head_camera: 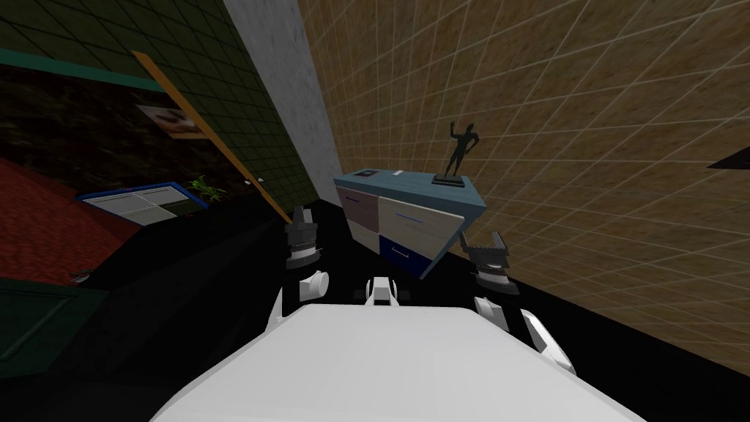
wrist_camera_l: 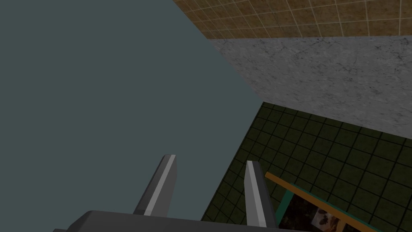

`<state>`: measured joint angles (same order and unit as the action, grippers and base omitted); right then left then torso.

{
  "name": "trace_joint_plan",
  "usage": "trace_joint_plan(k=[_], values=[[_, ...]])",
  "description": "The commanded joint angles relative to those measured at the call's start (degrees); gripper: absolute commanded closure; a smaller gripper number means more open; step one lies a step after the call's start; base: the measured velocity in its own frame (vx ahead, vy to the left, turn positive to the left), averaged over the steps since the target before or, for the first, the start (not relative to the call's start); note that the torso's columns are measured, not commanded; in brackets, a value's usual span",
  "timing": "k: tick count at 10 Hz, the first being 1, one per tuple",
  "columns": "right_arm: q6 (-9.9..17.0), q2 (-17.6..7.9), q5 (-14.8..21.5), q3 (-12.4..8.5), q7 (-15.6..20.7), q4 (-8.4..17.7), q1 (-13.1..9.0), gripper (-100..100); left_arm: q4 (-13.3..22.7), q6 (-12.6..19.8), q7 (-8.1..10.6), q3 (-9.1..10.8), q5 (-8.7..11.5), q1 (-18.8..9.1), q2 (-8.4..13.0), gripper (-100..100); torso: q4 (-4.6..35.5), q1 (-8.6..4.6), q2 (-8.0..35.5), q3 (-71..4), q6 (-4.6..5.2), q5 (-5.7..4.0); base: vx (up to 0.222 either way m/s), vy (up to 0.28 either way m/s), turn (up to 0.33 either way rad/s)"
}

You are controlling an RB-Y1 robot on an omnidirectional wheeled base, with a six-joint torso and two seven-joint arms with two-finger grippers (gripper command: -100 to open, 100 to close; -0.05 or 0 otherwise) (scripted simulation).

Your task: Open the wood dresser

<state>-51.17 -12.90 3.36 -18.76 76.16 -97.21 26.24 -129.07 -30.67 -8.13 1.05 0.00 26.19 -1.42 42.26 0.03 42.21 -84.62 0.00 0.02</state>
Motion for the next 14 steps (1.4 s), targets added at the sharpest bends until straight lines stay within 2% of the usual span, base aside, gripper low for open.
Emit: trace_joint_plan(k=[1, 2, 3, 4, 5, 6, 7, 8, 9, 10, 11, 14], values=[[-1.4, 0.1, 0.1, -0.7, 4.5, 2.2, -0.5, -100, 0.0, 0.0, 0.0, 0.0, 0.0, 0.0, 0.0, 0, 0.0, 0.05, 0.0, 0.0, 0.0, 0.0, 0.065, 0.085, -0.018], [-1.4, 0.1, 0.1, -0.7, 4.9, 2.2, -0.5, -100, 0.0, 0.0, 0.0, 0.0, 0.0, 0.0, 0.0, 0, 0.0, 0.0, 0.1, 0.0, 0.0, 0.0, 0.024, 0.044, 0.005], [-2.5, 0.2, 0.2, -1.3, 7.2, 4.1, -1.0, -100, 0.0, 0.0, 0.0, 0.0, 0.0, 0.0, 0.0, 0, 0.1, -0.15, 0.2, 0.1, 0.0, -0.04, 0.053, 0.056, -0.035], [-2.5, 0.2, 0.2, -1.3, 8.4, 4.1, -1.0, -100, 0.0, 0.0, 0.0, 0.0, 0.0, 0.0, 0.0, 0, 0.0, -0.09, 0.1, 0.1, 0.02, -0.04, 0.058, 0.059, -0.024], [-3.6, 0.4, 0.3, -1.9, 10.3, 5.9, -1.5, -100, 0.0, 0.0, 0.0, 0.0, 0.0, 0.0, 0.0, 0, 0.0, -0.05, 0.1, 0.0, 0.0, -0.02, 0.069, 0.083, -0.03], [-3.6, 0.4, 0.3, -1.9, 11.8, 5.9, -1.5, -100, 0.0, 0.0, 0.0, 0.0, 0.0, 0.0, 0.0, 0, 0.0, 0.05, 0.0, 0.0, 0.0, 0.0, 0.062, 0.079, -0.016], [-4.6, 0.6, 0.3, -2.4, 13.4, 7.7, -2.0, -100, 0.0, 0.0, 0.0, 0.0, 0.0, 0.0, 0.0, 0, 0.0, 0.01, 0.0, 0.0, 0.0, 0.01, 0.084, 0.096, -0.028], [-4.6, 0.6, 0.3, -2.4, 15.0, 7.7, -2.0, -100, 0.0, 0.0, 0.0, 0.0, 0.0, 0.0, 0.0, 0, 0.0, 0.04, 0.0, 0.0, 0.01, 0.0, 0.072, 0.078, -0.016], [-5.5, 1.0, 0.4, -2.9, 16.7, 9.4, -2.5, -100, 0.0, 0.0, 0.0, 0.0, 0.0, 0.0, 0.0, 0, 0.0, -0.07, 0.1, 0.0, 0.0, -0.01, 0.078, 0.081, -0.019], [-5.5, 1.0, 0.4, -2.9, 18.1, 9.4, -2.5, -100, 0.0, 0.0, 0.0, 0.0, 0.0, 0.0, 0.0, 0, 0.0, -0.06, 0.1, 0.1, 0.01, -0.03, 0.065, 0.056, -0.017], [-6.4, 1.4, 0.4, -3.4, 19.9, 11.0, -3.0, -100, 0.0, 0.0, 0.0, 0.0, 0.0, 0.0, 0.0, 0, 0.0, -0.13, 0.1, 0.1, 0.01, -0.04, 0.08, 0.056, -0.024], [-7.3, 1.9, 0.5, -3.8, 23.8, 12.6, -3.4, -100, 0.0, 0.0, 0.0, 0.0, 0.0, 0.0, 0.0, 0, 0.0, 0.01, 0.1, 0.1, 0.01, -0.01, 0.058, 0.062, -0.016]])
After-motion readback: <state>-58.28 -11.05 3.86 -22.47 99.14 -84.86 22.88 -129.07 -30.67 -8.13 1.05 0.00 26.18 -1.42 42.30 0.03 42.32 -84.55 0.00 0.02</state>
